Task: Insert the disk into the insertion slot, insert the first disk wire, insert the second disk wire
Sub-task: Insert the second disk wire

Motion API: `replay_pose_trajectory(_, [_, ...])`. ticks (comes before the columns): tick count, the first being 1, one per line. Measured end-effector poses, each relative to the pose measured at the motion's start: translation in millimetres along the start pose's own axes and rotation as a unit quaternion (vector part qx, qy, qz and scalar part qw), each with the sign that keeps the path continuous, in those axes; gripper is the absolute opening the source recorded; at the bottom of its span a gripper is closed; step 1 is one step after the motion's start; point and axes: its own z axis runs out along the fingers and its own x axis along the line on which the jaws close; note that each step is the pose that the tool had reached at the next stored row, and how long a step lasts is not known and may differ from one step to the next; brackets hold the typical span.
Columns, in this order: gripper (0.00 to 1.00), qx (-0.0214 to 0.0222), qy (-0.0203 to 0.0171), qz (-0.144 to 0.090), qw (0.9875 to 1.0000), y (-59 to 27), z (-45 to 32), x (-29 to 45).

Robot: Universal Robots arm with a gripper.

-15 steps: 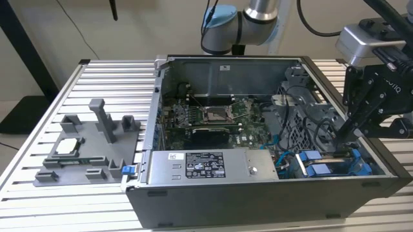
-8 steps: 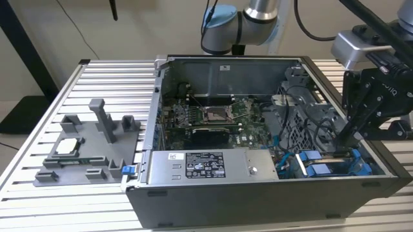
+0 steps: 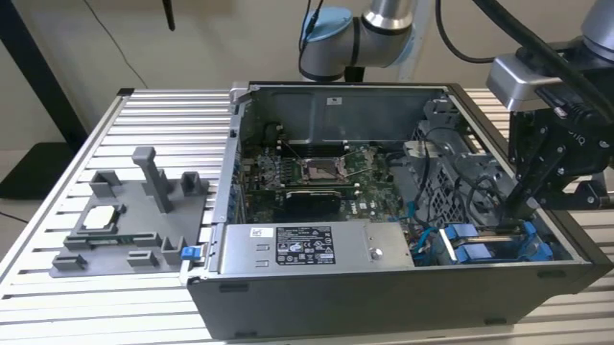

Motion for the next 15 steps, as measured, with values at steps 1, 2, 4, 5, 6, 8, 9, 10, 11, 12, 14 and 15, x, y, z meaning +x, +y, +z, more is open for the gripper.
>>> replay_pose_trajectory(1, [0.0, 0.0, 0.0, 0.0, 1.0, 0.1, 0.1, 0.0])
replay_pose_trajectory(2, [0.0, 0.0, 0.0, 0.0, 1.0, 0.1, 0.2, 0.0])
replay_pose_trajectory(4, [0.0, 0.0, 0.0, 0.0, 1.0, 0.1, 0.2, 0.0])
replay_pose_trajectory(5, [0.0, 0.0002, 0.0, 0.0, 1.0, 0.0, 0.3, 0.0])
replay_pose_trajectory(6, [0.0, 0.0008, -0.0001, 0.0, 1.0, 0.1, 0.7, -0.1])
replay_pose_trajectory(8, [0.0, 0.0025, -0.0001, 0.0, 1.0, 0.2, 1.3, -0.1])
replay_pose_trajectory(9, [0.0, 0.0035, -0.0001, 0.0, 1.0, 0.2, 1.7, -0.1])
replay_pose_trajectory(10, [0.0, 0.0041, -0.0001, 0.0, 1.0, 0.2, 1.9, -0.2])
replay_pose_trajectory(11, [0.0, 0.0042, 0.0, 0.0, 1.0, 0.2, 1.9, -0.2])
replay_pose_trajectory(12, [0.0, 0.0044, -0.0001, 0.0, 1.0, 0.3, 2.5, -0.2])
replay_pose_trajectory(14, [0.0, 0.0044, -0.0001, 0.0, 1.0, 0.3, 3.0, -0.3])
replay_pose_trajectory(15, [0.0, 0.0044, -0.0001, 0.0, 1.0, 0.3, 3.0, -0.3])
